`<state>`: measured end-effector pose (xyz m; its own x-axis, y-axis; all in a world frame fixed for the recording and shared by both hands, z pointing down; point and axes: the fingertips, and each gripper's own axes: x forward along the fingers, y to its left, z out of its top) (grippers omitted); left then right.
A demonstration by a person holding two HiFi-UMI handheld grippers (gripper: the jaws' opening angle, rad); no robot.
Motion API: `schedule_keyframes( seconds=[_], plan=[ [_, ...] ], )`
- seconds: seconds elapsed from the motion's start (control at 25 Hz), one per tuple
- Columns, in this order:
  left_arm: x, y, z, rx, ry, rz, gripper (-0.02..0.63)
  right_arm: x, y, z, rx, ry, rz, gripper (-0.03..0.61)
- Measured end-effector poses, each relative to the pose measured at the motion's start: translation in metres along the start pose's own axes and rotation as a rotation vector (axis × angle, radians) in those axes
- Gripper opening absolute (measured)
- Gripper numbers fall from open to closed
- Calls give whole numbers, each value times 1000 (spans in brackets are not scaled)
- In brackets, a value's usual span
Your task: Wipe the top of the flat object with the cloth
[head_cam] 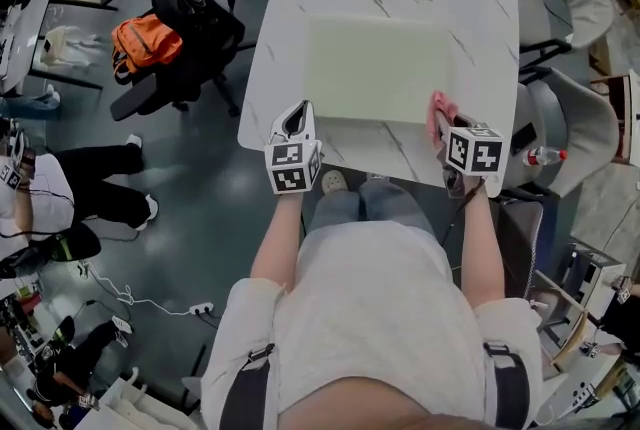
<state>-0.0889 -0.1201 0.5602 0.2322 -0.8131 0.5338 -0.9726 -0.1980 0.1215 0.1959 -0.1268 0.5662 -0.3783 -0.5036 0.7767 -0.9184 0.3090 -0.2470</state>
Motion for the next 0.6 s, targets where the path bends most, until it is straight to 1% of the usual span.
schedule_keyframes(
  seconds=[0.32,0.48,0.6],
  plan=[
    [-1,-1,1,3,-7,-28,12,17,34,7,16,-5,32,29],
    [-1,-2,3,3,-6,-48,12,26,56,11,8,-2,45,29],
    [-1,-1,3,19,-5,-65,12,35,77,14,-4,1,56,29]
  ],
)
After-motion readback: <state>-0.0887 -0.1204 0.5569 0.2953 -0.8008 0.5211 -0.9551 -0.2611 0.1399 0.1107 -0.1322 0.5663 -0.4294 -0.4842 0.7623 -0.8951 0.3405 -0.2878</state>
